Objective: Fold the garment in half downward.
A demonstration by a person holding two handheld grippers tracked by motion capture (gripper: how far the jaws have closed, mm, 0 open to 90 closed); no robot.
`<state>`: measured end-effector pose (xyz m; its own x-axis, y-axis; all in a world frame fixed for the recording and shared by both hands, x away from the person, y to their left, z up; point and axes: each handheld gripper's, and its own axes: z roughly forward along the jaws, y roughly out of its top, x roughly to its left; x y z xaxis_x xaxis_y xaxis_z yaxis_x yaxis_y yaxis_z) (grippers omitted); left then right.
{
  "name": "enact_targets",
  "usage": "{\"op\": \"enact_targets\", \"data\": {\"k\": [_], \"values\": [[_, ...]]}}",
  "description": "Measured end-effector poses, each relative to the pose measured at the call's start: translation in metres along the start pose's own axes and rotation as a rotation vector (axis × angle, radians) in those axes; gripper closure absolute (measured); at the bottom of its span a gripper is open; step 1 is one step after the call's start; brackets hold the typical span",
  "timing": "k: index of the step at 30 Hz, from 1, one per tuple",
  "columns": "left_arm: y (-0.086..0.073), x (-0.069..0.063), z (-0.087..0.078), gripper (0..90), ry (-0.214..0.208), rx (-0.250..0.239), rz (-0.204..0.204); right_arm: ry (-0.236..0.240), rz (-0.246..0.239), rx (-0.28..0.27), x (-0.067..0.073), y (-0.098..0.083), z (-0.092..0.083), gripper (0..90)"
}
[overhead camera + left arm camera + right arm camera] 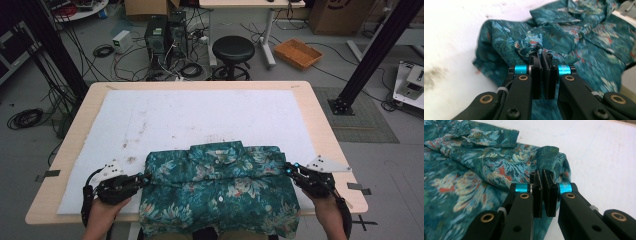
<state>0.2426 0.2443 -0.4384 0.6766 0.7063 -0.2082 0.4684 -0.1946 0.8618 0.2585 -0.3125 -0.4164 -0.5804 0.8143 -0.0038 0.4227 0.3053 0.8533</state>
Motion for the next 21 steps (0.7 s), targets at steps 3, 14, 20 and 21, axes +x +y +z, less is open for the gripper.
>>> {"op": "enact_targets", "data": {"k": [3, 14, 20, 21], "values": [[-0.006, -0.008, -0.003, 86.6, -0.003, 0.026, 0.023, 0.010, 0.001, 0.007, 0.004, -0.005, -0.007, 87.2], [-0.009, -0.012, -0.010, 66.8, -0.011, 0.037, 0.018, 0.021, 0.000, 0.061, 0.012, -0.018, -0.018, 79.1], [0.026, 0.016, -0.005, 41.2, 0.137, -0.061, -0.108, -0.076, 0.108, -0.041, -0.010, 0.004, -0.024, 53.2], [0.032, 0.022, -0.001, 39.4, 0.151, -0.052, -0.120, -0.098, 0.127, -0.039, -0.016, 0.012, -0.014, 47.4]]}}
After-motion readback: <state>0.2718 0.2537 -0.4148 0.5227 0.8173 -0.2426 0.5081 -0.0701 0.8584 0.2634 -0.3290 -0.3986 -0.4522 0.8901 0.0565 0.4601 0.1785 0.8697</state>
